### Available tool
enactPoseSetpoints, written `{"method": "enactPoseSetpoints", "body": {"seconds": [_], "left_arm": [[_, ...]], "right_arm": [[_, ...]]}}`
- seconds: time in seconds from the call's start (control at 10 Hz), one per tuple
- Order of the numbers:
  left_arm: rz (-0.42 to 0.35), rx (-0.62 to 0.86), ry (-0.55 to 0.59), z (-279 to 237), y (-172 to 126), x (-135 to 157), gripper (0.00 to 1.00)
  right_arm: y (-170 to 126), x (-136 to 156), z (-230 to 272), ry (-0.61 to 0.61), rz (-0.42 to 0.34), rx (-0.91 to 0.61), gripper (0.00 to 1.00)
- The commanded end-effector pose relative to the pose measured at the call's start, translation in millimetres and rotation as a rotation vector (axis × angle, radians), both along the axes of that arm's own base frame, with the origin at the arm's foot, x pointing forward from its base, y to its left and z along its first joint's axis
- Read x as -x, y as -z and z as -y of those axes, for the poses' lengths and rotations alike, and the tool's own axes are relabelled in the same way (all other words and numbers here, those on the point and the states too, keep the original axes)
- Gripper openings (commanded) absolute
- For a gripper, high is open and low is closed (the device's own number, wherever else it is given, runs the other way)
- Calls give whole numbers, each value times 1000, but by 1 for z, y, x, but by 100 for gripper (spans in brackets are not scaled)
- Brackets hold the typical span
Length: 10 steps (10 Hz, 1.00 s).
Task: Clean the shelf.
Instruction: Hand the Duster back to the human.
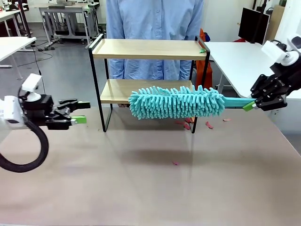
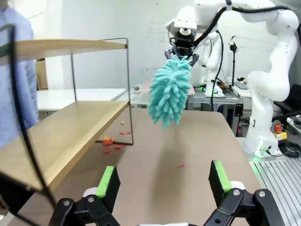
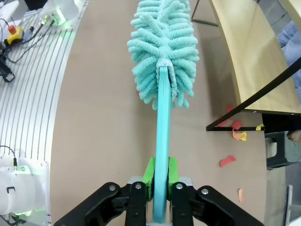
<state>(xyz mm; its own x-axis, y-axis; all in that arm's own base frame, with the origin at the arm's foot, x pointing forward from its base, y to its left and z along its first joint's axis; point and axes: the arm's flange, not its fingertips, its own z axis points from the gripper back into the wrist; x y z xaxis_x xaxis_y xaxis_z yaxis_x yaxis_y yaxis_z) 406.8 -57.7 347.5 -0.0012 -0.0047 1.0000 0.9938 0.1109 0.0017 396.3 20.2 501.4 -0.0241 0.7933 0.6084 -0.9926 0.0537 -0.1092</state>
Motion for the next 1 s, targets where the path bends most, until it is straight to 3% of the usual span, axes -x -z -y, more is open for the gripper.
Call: {"method": "enactPoseSetpoints", "body": {"seconds": [0.0,0.4,0.9], "left_arm": [[87,-15,8,41,-4,4,100],[72,3,79,87,4,-22,100],[100,69,67,125,3,-45,100]], "right_arm": [[-2,2,-3,-5,13,-34,13],[-2,2,-3,-5,13,-34,13],[-2,2,-3,-5,13,-34,13]]}}
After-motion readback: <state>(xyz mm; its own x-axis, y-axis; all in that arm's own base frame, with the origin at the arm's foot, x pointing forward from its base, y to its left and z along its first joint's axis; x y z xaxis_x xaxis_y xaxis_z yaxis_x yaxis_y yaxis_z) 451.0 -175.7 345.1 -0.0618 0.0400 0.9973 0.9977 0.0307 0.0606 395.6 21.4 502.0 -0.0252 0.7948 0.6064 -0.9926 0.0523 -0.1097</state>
